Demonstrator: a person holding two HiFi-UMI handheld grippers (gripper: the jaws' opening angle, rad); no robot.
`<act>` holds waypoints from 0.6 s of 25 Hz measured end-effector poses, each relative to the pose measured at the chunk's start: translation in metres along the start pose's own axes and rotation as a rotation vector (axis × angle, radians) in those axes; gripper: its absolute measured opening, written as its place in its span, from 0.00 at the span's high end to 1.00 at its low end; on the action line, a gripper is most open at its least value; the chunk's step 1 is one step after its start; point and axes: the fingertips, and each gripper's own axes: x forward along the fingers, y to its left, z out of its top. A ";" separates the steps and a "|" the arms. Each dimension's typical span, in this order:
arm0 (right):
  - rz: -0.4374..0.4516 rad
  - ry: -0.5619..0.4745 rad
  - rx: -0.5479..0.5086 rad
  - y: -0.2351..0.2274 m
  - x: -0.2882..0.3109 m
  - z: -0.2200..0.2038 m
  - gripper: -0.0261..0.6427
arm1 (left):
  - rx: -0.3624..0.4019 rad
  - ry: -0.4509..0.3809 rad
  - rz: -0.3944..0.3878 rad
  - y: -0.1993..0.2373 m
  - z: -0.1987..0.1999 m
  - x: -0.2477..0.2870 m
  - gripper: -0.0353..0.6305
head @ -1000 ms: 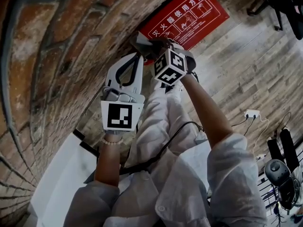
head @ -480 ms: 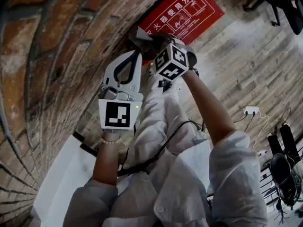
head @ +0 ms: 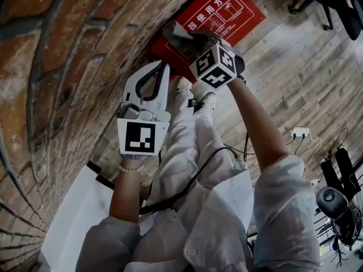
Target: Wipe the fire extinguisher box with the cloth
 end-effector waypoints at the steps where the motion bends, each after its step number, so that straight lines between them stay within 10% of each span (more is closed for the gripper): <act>1: -0.007 0.001 -0.001 -0.004 -0.001 -0.001 0.93 | 0.004 0.000 -0.002 0.000 -0.001 0.000 0.95; 15: -0.089 0.015 -0.028 -0.061 -0.010 -0.017 0.93 | 0.004 0.019 -0.014 -0.005 -0.009 0.005 0.95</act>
